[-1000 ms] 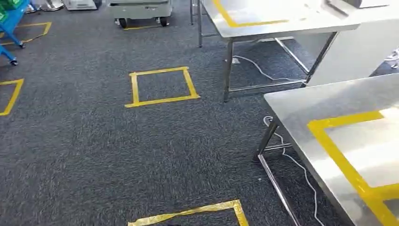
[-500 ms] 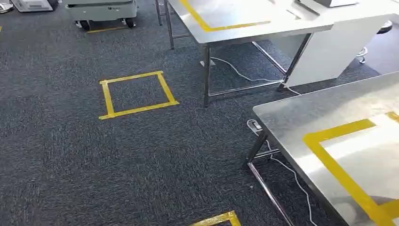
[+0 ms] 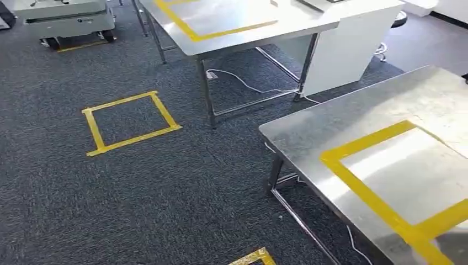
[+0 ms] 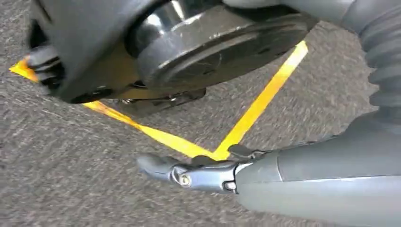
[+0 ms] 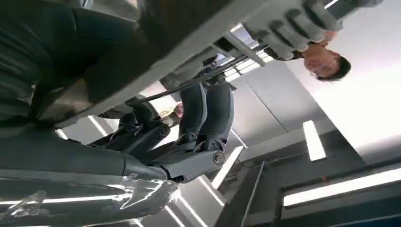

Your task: Take the parts from the cabinet and place them on the table.

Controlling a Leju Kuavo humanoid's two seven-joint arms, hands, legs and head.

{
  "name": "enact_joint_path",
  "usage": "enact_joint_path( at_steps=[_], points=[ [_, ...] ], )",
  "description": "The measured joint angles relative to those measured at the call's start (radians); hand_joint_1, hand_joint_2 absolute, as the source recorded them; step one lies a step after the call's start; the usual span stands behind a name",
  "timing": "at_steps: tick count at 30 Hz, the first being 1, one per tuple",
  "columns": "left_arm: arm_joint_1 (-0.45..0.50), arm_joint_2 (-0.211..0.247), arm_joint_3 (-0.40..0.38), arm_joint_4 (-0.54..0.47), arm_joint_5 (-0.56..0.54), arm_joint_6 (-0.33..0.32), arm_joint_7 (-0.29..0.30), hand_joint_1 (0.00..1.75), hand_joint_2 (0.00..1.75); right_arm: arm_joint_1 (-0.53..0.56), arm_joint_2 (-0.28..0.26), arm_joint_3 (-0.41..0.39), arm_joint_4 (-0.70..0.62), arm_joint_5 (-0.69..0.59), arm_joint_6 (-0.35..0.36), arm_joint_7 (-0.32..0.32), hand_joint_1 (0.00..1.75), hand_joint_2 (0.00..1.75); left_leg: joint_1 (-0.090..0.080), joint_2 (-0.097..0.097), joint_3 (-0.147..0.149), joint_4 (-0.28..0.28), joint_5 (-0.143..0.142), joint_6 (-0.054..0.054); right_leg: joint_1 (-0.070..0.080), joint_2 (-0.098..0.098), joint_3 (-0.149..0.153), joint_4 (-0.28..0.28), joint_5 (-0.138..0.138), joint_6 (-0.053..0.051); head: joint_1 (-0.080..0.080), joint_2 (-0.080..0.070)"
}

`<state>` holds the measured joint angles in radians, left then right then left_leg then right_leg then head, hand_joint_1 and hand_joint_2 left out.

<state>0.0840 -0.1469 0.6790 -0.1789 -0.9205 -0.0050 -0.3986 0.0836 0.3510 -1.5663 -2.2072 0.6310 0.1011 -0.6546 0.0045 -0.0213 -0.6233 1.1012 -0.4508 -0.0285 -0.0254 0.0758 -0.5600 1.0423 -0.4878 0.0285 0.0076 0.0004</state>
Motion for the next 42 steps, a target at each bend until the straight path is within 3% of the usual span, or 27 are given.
enact_joint_path(
  at_steps=[1,3,5,6,7,8,10,11,12,14,15,16,21,23,25,26,27,28,30,31,32,36,37,38,39,41,42],
  points=[
    [0.000,-0.003,0.003,0.000,0.000,0.001,0.000,0.00,1.75,0.005,0.000,0.000,-0.006,0.006,0.008,0.004,1.75,1.75,0.006,-0.047,0.025,-0.050,0.005,0.000,0.001,0.009,-0.002,0.001,-0.003,0.006,0.001,0.000],
    [-0.001,-0.007,0.006,0.000,0.001,0.002,0.002,0.00,1.75,0.012,0.000,0.000,-0.017,0.012,0.020,0.010,1.75,1.75,0.004,-0.042,0.039,-0.081,-0.011,0.004,-0.001,0.024,-0.011,0.001,-0.002,0.019,0.003,0.000],
    [-0.002,-0.008,0.008,0.000,0.003,0.002,0.003,0.00,1.75,0.024,0.000,-0.002,-0.023,0.011,0.027,0.021,1.75,1.75,0.000,-0.028,0.043,-0.085,-0.012,0.018,-0.006,0.040,-0.015,-0.012,0.002,0.035,0.002,0.000],
    [-0.002,-0.009,0.011,0.000,0.005,0.003,0.007,0.00,1.75,0.026,0.000,-0.003,-0.026,0.010,0.029,0.024,1.75,1.75,0.006,-0.014,0.048,-0.095,-0.007,0.027,-0.007,0.035,-0.012,-0.006,-0.003,0.039,0.002,0.000],
    [-0.002,-0.009,0.015,0.000,0.005,0.003,0.008,0.00,1.75,0.029,0.000,-0.005,-0.030,0.009,0.031,0.027,1.75,1.75,0.004,-0.008,0.051,-0.097,-0.009,0.032,-0.001,-0.014,-0.021,0.020,-0.021,0.039,0.005,0.000],
    [-0.001,-0.010,0.019,0.000,0.005,0.005,0.009,0.00,1.75,0.030,0.000,-0.005,-0.033,0.008,0.033,0.032,1.75,1.75,0.002,0.001,0.053,-0.097,-0.011,0.037,0.002,-0.045,-0.051,0.084,-0.058,0.039,0.005,0.000],
    [0.000,-0.014,0.023,0.000,0.005,0.003,0.011,0.00,1.75,0.031,0.000,-0.005,-0.036,0.006,0.034,0.038,1.75,1.75,-0.003,0.024,0.055,-0.097,-0.015,0.042,0.003,-0.063,-0.130,0.243,-0.132,0.042,0.004,0.000],
    [0.000,-0.014,0.024,0.000,0.005,0.003,0.012,0.00,1.75,0.032,0.000,-0.005,-0.037,0.006,0.034,0.040,1.75,1.75,-0.005,0.034,0.057,-0.096,-0.016,0.044,0.004,-0.065,-0.157,0.294,-0.146,0.043,0.004,0.000],
    [0.000,-0.014,0.027,0.000,0.005,0.003,0.013,0.00,1.75,0.036,0.000,-0.005,-0.037,0.006,0.034,0.041,1.75,1.75,-0.006,0.044,0.059,-0.096,-0.018,0.044,0.004,-0.065,-0.159,0.294,-0.132,0.042,0.004,0.000],
    [0.000,-0.015,0.030,0.000,0.005,0.002,0.013,0.00,1.75,0.044,0.000,-0.005,-0.039,0.013,0.036,0.044,1.75,1.75,-0.006,0.060,0.067,-0.096,-0.023,0.041,0.004,-0.072,-0.101,0.178,-0.056,0.040,0.004,0.000],
    [0.000,-0.017,0.031,0.000,0.005,0.002,0.016,0.00,1.75,0.045,0.000,-0.005,-0.045,0.017,0.044,0.048,1.75,1.75,-0.006,0.069,0.074,-0.096,-0.027,0.037,0.004,-0.092,-0.046,0.076,-0.010,0.039,0.004,0.000],
    [0.000,-0.018,0.032,0.000,0.005,0.002,0.016,0.00,1.75,0.045,0.000,-0.005,-0.049,0.027,0.056,0.049,1.75,1.75,-0.008,0.076,0.080,-0.096,-0.031,0.031,0.005,-0.132,-0.011,0.007,0.004,0.039,0.005,0.000],
    [-0.002,-0.021,0.041,0.000,0.005,0.002,0.020,0.00,1.75,0.065,0.000,-0.005,-0.076,0.108,0.186,0.056,1.75,1.75,-0.008,0.107,0.094,-0.101,-0.039,0.002,0.014,-0.086,-0.003,-0.008,0.012,0.005,0.004,0.000],
    [-0.003,-0.022,0.046,0.000,0.003,0.001,0.021,0.00,1.75,0.069,0.000,-0.005,-0.085,0.144,0.246,0.054,1.75,1.75,-0.005,0.049,0.067,-0.035,-0.091,-0.008,0.008,-0.075,-0.005,-0.012,0.018,-0.005,-0.003,0.000],
    [-0.002,-0.022,0.048,0.000,0.003,0.000,0.021,0.00,1.75,0.071,0.000,-0.005,-0.087,0.175,0.294,0.045,1.75,1.75,-0.004,0.032,-0.011,0.122,-0.168,-0.011,0.008,-0.059,-0.010,-0.012,0.020,-0.009,-0.005,0.000],
    [-0.001,-0.023,0.049,0.000,0.002,0.000,0.021,0.00,1.75,0.072,0.000,-0.005,-0.087,0.193,0.316,0.037,1.75,1.75,-0.004,0.030,-0.045,0.185,-0.186,-0.011,0.008,-0.048,-0.011,-0.012,0.020,-0.010,-0.004,0.000],
    [-0.001,-0.022,0.051,0.000,0.002,-0.001,0.021,0.00,1.75,0.072,0.000,-0.005,-0.087,0.213,0.339,0.025,1.75,1.75,-0.004,0.029,-0.057,0.203,-0.180,-0.011,0.008,-0.040,-0.012,-0.011,0.020,-0.010,-0.004,0.000],
    [-0.001,-0.022,0.054,0.000,0.000,-0.001,0.021,0.00,1.75,0.073,0.000,-0.005,-0.087,0.229,0.357,0.016,1.75,1.75,-0.004,0.028,-0.047,0.177,-0.146,-0.009,0.008,-0.028,-0.010,-0.011,0.020,-0.010,-0.004,0.000],
    [-0.001,-0.022,0.055,0.000,-0.001,0.000,0.022,0.00,1.75,0.073,0.000,-0.005,-0.087,0.241,0.371,0.008,1.75,1.75,-0.002,0.016,0.018,0.035,-0.053,-0.005,0.005,-0.007,-0.007,-0.011,0.020,-0.007,-0.004,0.000],
    [-0.001,-0.022,0.055,0.000,-0.001,-0.001,0.022,0.00,1.75,0.073,0.000,-0.005,-0.087,0.247,0.376,0.004,1.75,1.75,0.002,-0.011,0.053,-0.039,-0.020,-0.005,0.003,0.002,-0.007,-0.011,0.020,-0.003,-0.004,0.000],
    [-0.001,-0.022,0.055,0.000,-0.002,-0.001,0.022,0.00,1.75,0.073,0.000,-0.005,-0.087,0.259,0.385,-0.003,1.75,1.75,0.005,-0.052,0.070,-0.079,-0.021,-0.003,0.009,0.010,-0.012,-0.007,0.019,0.005,-0.004,0.000],
    [0.001,-0.023,0.056,0.000,-0.006,-0.004,0.024,0.00,1.75,0.074,0.000,-0.004,-0.087,0.323,0.447,-0.035,1.75,1.75,0.003,-0.024,0.076,-0.101,-0.025,0.021,0.001,0.045,-0.030,-0.018,0.029,0.031,-0.002,0.000],
    [-0.001,-0.021,0.057,0.000,-0.008,-0.004,0.024,0.00,1.75,0.078,0.000,-0.004,-0.087,0.336,0.460,-0.040,1.75,1.75,0.007,-0.011,0.078,-0.106,-0.021,0.029,0.001,0.021,-0.030,-0.007,0.022,0.033,-0.002,0.000],
    [-0.002,-0.021,0.058,0.000,-0.009,-0.004,0.024,0.00,1.75,0.080,0.000,-0.004,-0.087,0.343,0.467,-0.040,1.75,1.75,0.006,-0.007,0.078,-0.107,-0.022,0.033,0.006,-0.025,-0.045,0.027,-0.005,0.035,0.002,0.000],
    [-0.002,-0.021,0.059,0.000,-0.011,-0.005,0.024,0.00,1.75,0.079,0.000,-0.002,-0.087,0.351,0.473,-0.042,1.75,1.75,0.004,0.003,0.078,-0.107,-0.023,0.037,0.007,-0.049,-0.079,0.097,-0.046,0.036,0.006,0.000],
    [0.000,-0.021,0.059,0.000,-0.018,-0.008,0.024,0.00,1.75,0.083,0.000,0.008,-0.085,0.365,0.474,-0.042,1.75,1.75,-0.002,0.026,0.079,-0.107,-0.026,0.040,0.007,-0.064,-0.153,0.256,-0.119,0.039,0.006,0.000],
    [0.003,-0.019,0.060,0.000,-0.020,-0.011,0.024,0.00,1.75,0.088,0.000,0.020,-0.082,0.378,0.466,-0.042,1.75,1.75,-0.003,0.037,0.080,-0.106,-0.026,0.041,0.007,-0.065,-0.171,0.295,-0.125,0.040,0.005,0.000]
  ],
)
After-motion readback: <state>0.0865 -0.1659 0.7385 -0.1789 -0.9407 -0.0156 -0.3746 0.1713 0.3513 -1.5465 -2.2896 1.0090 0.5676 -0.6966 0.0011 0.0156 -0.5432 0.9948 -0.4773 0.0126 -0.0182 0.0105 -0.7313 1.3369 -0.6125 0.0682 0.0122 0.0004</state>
